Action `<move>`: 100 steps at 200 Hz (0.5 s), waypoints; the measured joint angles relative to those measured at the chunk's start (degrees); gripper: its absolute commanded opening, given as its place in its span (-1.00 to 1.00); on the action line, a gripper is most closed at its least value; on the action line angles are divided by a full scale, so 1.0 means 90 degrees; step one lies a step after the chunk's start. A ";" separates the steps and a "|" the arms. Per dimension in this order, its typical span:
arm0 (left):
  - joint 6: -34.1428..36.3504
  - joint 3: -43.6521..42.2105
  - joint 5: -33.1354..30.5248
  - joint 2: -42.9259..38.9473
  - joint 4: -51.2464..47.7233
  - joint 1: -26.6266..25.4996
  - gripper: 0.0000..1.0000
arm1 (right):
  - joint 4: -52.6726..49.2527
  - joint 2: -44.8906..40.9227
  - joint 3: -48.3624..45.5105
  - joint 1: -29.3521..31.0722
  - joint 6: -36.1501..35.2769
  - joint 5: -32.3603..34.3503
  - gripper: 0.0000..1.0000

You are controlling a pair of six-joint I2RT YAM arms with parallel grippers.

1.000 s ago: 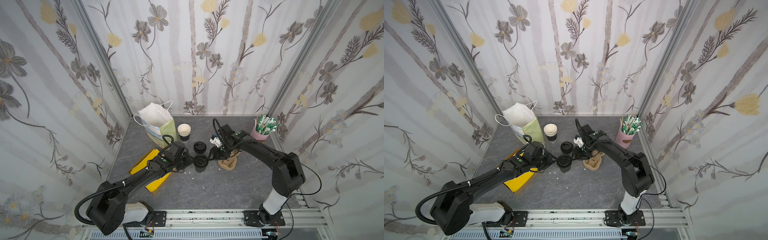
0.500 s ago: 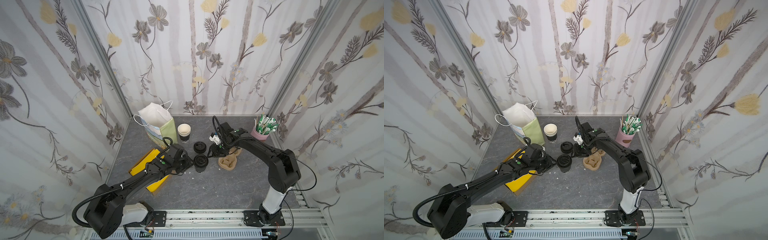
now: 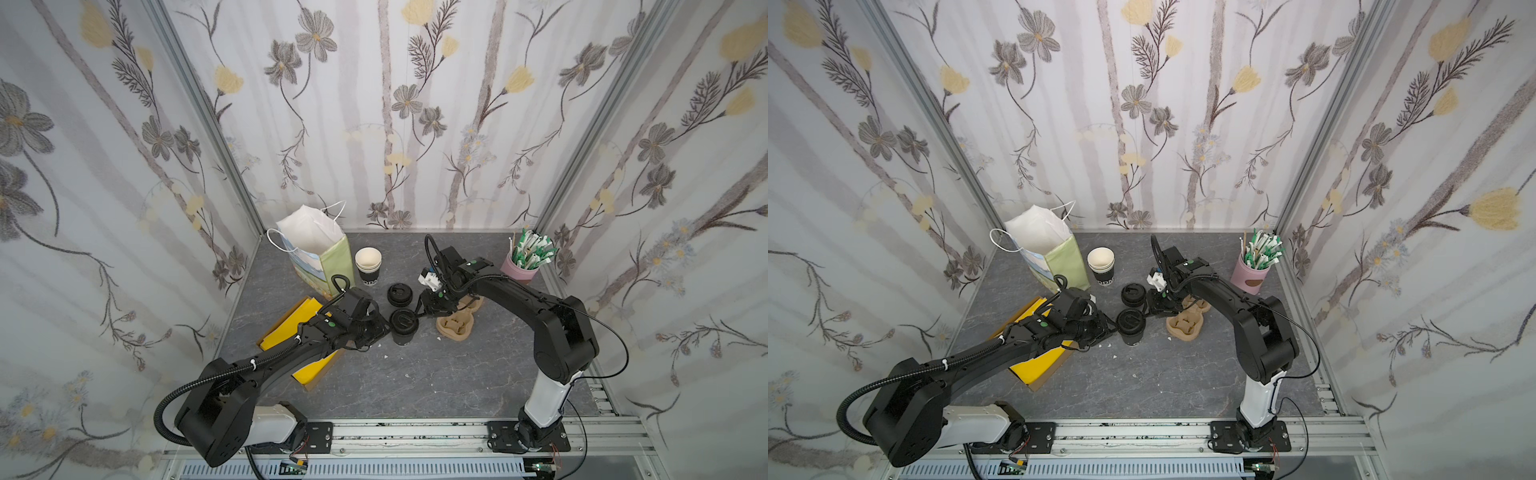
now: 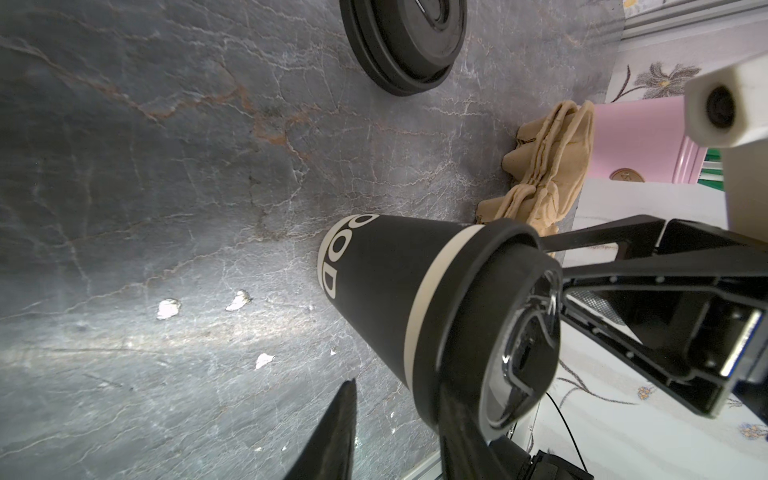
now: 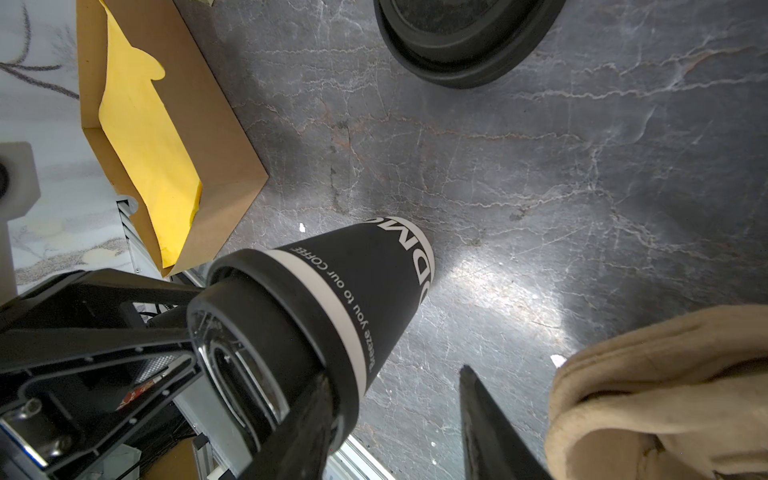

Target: Pack the takeout coffee

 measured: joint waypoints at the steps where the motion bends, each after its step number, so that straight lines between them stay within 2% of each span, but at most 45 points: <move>1: 0.0000 -0.0005 0.0000 0.0000 0.0007 0.0000 -0.30 | 0.0002 0.0000 -0.0005 0.0000 -0.0002 -0.0005 -0.01; 100: 0.0002 -0.0015 -0.0187 -0.0078 0.0005 0.0000 -0.31 | 0.0138 -0.0017 -0.0177 -0.0019 -0.0034 -0.0126 -0.04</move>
